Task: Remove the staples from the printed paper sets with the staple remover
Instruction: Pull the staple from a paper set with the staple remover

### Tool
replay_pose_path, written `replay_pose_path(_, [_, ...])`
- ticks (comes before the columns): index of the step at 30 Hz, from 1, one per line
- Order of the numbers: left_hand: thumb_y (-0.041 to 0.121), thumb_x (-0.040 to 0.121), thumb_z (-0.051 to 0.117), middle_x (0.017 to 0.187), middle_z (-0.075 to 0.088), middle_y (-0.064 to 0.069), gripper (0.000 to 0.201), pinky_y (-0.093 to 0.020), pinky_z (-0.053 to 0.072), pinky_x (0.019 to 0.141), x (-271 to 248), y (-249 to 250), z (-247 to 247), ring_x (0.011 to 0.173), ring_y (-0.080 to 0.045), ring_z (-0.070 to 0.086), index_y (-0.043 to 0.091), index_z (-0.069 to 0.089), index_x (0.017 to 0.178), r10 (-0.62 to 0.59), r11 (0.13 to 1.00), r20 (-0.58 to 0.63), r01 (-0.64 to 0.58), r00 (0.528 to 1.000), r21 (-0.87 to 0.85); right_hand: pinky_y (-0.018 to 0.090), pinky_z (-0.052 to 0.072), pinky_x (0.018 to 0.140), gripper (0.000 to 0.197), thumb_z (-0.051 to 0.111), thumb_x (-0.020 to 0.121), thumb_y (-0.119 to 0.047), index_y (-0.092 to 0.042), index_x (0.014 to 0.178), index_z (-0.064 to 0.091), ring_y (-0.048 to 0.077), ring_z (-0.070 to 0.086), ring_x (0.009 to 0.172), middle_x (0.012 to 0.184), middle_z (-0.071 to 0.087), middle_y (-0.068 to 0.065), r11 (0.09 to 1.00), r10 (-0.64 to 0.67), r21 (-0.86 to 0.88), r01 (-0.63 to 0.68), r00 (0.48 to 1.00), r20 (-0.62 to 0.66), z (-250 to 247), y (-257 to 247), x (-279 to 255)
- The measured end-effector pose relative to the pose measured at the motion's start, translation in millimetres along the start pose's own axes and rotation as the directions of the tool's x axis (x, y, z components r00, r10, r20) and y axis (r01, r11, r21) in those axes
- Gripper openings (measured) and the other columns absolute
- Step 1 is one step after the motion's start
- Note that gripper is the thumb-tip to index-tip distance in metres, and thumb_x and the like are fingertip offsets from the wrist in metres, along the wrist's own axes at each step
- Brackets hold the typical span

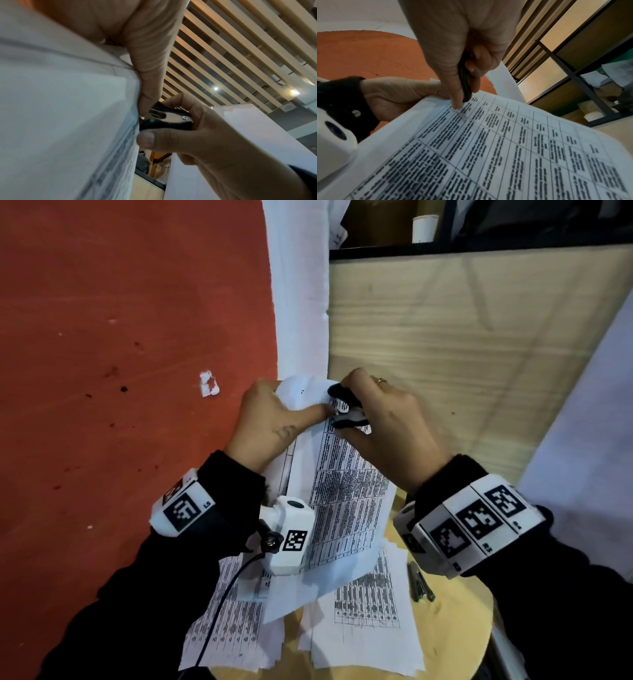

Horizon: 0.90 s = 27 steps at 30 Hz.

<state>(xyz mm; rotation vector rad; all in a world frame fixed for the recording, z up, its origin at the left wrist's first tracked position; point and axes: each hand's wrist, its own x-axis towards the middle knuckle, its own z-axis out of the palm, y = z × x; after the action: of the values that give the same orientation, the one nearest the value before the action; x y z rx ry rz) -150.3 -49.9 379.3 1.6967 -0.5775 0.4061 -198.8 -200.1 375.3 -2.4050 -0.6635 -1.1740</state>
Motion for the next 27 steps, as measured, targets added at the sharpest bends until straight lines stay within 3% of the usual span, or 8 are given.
replay_pose_path(4, [0.044, 0.053, 0.082, 0.054, 0.049, -0.005, 0.046, -0.027, 0.030, 0.051, -0.3, 3.7, -0.5, 0.052, -0.011, 0.039, 0.007, 0.056, 0.061, -0.033, 0.999, -0.007, 0.033, 0.999, 0.027, 0.045, 0.053, 0.057, 0.038, 0.065, 0.070, -0.007, -0.018, 0.103, 0.049, 0.038, 0.063, 0.075, 0.097, 0.064, 0.010, 0.998, -0.049, -0.031, 0.049, 0.999, -0.002, 0.9, 4.0, 0.7])
replay_pose_path(6, [0.050, 0.047, 0.081, 0.061, 0.051, -0.008, 0.055, -0.030, 0.032, 0.053, -0.3, 4.3, 0.3, 0.057, -0.012, 0.042, 0.005, 0.059, 0.070, -0.054, 0.998, -0.011, 0.054, 0.998, 0.020, 0.046, 0.053, 0.055, 0.035, 0.067, 0.070, -0.006, -0.012, 0.103, 0.057, 0.038, 0.064, 0.074, 0.095, 0.063, 0.011, 0.997, -0.052, -0.057, 0.052, 0.999, -0.003, -1.4, 2.5, 0.6])
replay_pose_path(10, [0.053, 0.041, 0.086, 0.070, 0.058, -0.011, 0.065, -0.045, 0.043, 0.052, 3.0, 3.4, 1.0, 0.063, -0.014, 0.048, 0.000, 0.060, 0.070, -0.101, 0.995, -0.009, 0.101, 0.995, -0.008, 0.042, 0.053, 0.053, 0.031, 0.070, 0.069, -0.006, -0.005, 0.099, 0.062, 0.036, 0.064, 0.070, 0.090, 0.064, 0.012, 0.993, -0.081, -0.085, 0.080, 0.997, -0.010, -6.3, 1.0, 1.9])
replay_pose_path(13, [0.050, 0.042, 0.083, 0.067, 0.058, -0.007, 0.056, -0.040, 0.043, 0.052, 4.0, 2.9, 1.6, 0.060, -0.012, 0.048, 0.007, 0.060, 0.068, -0.113, 0.993, -0.006, 0.113, 0.994, -0.018, 0.041, 0.053, 0.051, 0.030, 0.070, 0.069, -0.009, -0.006, 0.098, 0.063, 0.035, 0.064, 0.069, 0.089, 0.064, 0.011, 0.991, -0.100, -0.087, 0.098, 0.995, -0.021, -7.7, 1.9, 0.5])
replay_pose_path(17, [0.049, 0.044, 0.084, 0.075, 0.065, -0.015, 0.066, -0.041, 0.049, 0.061, 4.1, 3.4, 2.3, 0.066, -0.015, 0.053, -0.002, 0.062, 0.078, -0.105, 0.994, 0.018, 0.105, 0.994, -0.014, 0.044, 0.052, 0.050, 0.029, 0.065, 0.071, -0.015, -0.008, 0.099, 0.063, 0.037, 0.063, 0.069, 0.089, 0.064, 0.009, 0.992, -0.095, -0.084, 0.092, 0.995, -0.035, -6.3, 3.4, -1.5])
replay_pose_path(22, [0.038, 0.048, 0.082, 0.073, 0.063, -0.010, 0.043, -0.034, 0.047, 0.064, 0.1, 7.5, 2.6, 0.066, -0.015, 0.055, 0.006, 0.065, 0.072, -0.101, 0.991, 0.095, 0.108, 0.990, -0.074, 0.038, 0.050, 0.044, 0.027, 0.068, 0.068, -0.016, -0.008, 0.092, 0.061, 0.035, 0.061, 0.060, 0.080, 0.063, 0.010, 0.982, -0.138, -0.136, 0.131, 0.989, -0.045, -5.9, 3.2, -0.9])
replay_pose_path(26, [0.052, 0.036, 0.089, 0.085, 0.069, -0.021, 0.079, -0.052, 0.054, 0.070, 2.5, 0.7, 1.8, 0.073, -0.024, 0.064, -0.003, 0.063, 0.086, -0.144, 0.985, 0.067, 0.150, 0.987, -0.089, 0.032, 0.047, 0.041, 0.024, 0.067, 0.067, -0.018, -0.011, 0.089, 0.057, 0.035, 0.059, 0.053, 0.075, 0.063, 0.010, 0.970, -0.158, -0.190, 0.150, 0.987, -0.028, -6.3, 1.9, 0.4])
replay_pose_path(27, [0.053, 0.035, 0.089, 0.084, 0.069, -0.021, 0.080, -0.054, 0.054, 0.069, 2.9, 0.6, 1.8, 0.072, -0.023, 0.062, -0.004, 0.063, 0.085, -0.148, 0.983, 0.078, 0.155, 0.986, -0.095, 0.031, 0.045, 0.040, 0.023, 0.067, 0.067, -0.017, -0.009, 0.087, 0.058, 0.035, 0.058, 0.051, 0.073, 0.062, 0.010, 0.967, -0.162, -0.204, 0.154, 0.987, -0.022, -6.3, 2.3, 0.4])
